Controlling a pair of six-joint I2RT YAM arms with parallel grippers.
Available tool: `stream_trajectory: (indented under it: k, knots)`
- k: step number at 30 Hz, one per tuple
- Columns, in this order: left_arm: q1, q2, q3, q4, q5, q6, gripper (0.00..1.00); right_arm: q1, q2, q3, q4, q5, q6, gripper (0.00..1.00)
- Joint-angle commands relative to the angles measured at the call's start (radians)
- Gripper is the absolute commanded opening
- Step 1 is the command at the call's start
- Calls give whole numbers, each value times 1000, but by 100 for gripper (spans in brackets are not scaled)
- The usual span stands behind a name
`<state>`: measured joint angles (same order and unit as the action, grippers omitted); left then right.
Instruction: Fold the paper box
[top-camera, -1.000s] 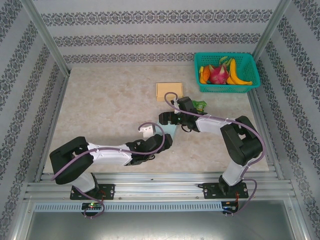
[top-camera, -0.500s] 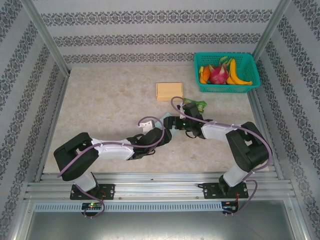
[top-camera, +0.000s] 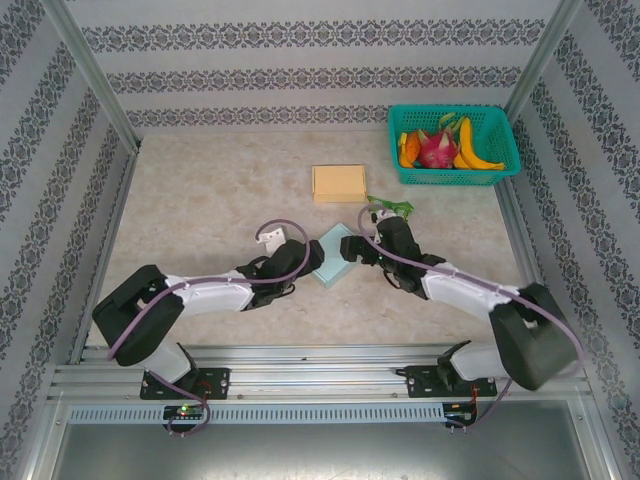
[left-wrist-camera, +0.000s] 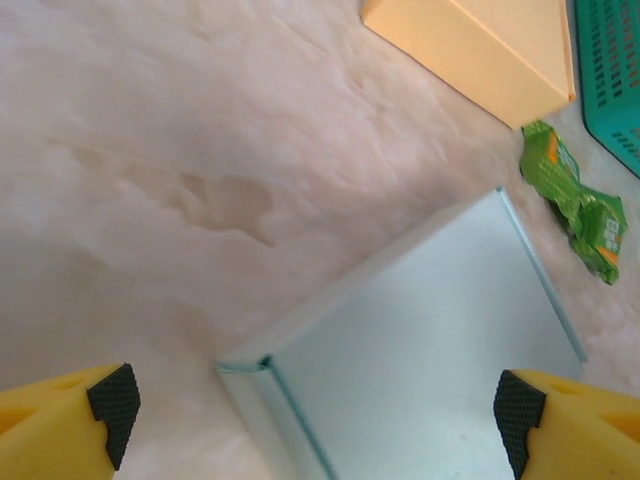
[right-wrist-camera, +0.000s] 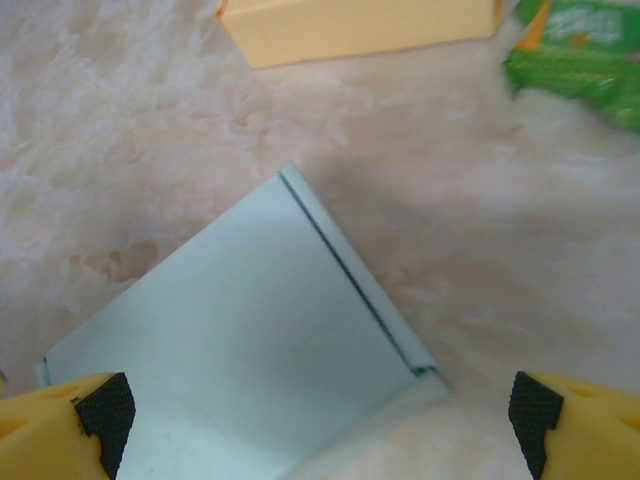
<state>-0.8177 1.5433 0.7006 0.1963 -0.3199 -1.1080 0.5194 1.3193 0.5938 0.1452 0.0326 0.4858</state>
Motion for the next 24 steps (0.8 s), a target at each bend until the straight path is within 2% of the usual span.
stream_trajectory:
  k: [1, 4, 7, 8, 14, 18, 24]
  knots:
    - [-3, -68, -49, -35, -41, -16, 94, -6, -113, -33, -64, 192, -54, 98]
    - [-3, -97, -76, -31, -17, -34, 94, -43, -191, -79, -44, 223, -34, 98]
    - [-3, -106, -89, -17, 22, -53, 93, -62, -200, -92, 0, 168, -84, 98]
    - [-3, -104, -88, -11, 35, -58, 93, -62, -180, -71, -16, 146, -104, 97]
    - [-5, -31, -71, 62, 105, -103, 91, -61, 43, 93, -34, -105, -209, 77]
    - [-6, 27, -46, 90, 145, -130, 90, -67, 176, 192, -72, -135, -231, 77]
    - [-15, 80, -12, 109, 166, -136, 87, -88, 287, 259, -102, -152, -247, 74]
